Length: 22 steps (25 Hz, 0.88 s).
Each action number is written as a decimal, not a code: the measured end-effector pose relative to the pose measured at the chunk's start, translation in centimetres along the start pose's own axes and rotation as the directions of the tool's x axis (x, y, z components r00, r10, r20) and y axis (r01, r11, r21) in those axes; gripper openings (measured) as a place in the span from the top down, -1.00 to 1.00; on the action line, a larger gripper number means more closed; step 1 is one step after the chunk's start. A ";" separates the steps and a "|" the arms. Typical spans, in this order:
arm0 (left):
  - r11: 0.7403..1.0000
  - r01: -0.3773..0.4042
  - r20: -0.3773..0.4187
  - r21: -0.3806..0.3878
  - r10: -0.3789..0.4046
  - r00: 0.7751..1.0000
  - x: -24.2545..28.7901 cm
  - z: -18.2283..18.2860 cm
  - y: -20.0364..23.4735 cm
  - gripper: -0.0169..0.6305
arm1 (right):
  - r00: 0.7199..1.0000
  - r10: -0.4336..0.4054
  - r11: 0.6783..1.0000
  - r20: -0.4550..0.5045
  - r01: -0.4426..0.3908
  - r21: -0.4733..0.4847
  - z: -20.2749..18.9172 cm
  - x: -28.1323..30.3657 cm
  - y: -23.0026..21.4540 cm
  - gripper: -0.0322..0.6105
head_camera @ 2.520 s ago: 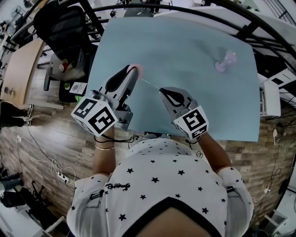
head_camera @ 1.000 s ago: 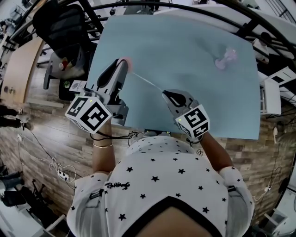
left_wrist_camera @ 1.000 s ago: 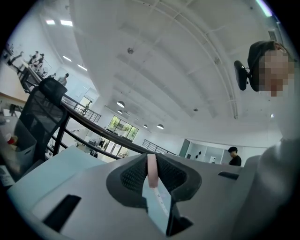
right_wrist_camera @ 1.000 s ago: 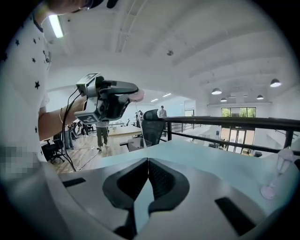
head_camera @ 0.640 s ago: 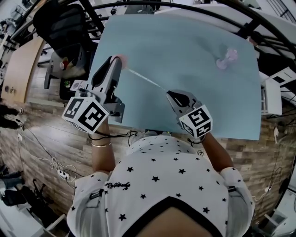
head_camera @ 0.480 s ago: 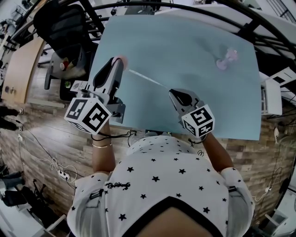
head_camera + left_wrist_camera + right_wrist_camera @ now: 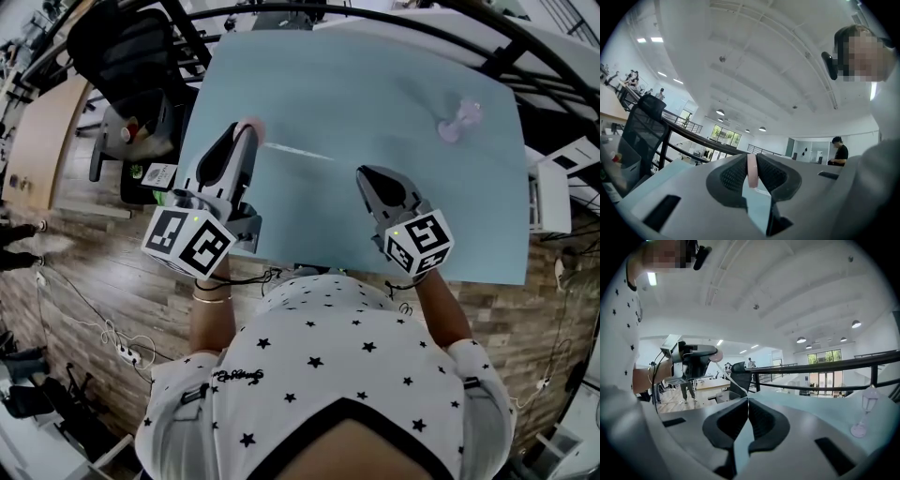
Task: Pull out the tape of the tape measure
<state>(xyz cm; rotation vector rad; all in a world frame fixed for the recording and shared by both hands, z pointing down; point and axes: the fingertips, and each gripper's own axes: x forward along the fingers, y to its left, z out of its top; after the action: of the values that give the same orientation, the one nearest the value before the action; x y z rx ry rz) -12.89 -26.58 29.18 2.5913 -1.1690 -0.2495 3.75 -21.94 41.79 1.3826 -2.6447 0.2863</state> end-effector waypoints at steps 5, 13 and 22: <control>0.999 0.002 -0.007 0.040 -0.002 1.000 0.1 -0.9 -0.8 0.68 | 0.997 -0.039 0.999 0.073 0.038 0.008 2.0 -0.4 -1.1 0.89; 0.994 -0.005 -0.028 0.108 0.008 1.000 -0.1 -2.4 -1.5 0.68 | 0.986 -0.062 0.997 0.155 0.054 0.057 4.1 -1.2 -2.2 0.89; 0.995 -0.025 -0.015 0.097 0.026 1.000 -0.2 -2.5 -1.4 0.68 | 0.987 -0.071 0.997 0.143 0.065 0.051 4.1 -1.2 -2.2 0.89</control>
<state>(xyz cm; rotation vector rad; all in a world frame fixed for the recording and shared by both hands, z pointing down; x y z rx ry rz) -11.36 -25.05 31.03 2.6544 -1.2367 -0.1696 6.08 -23.22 37.76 1.5609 -2.7141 0.2494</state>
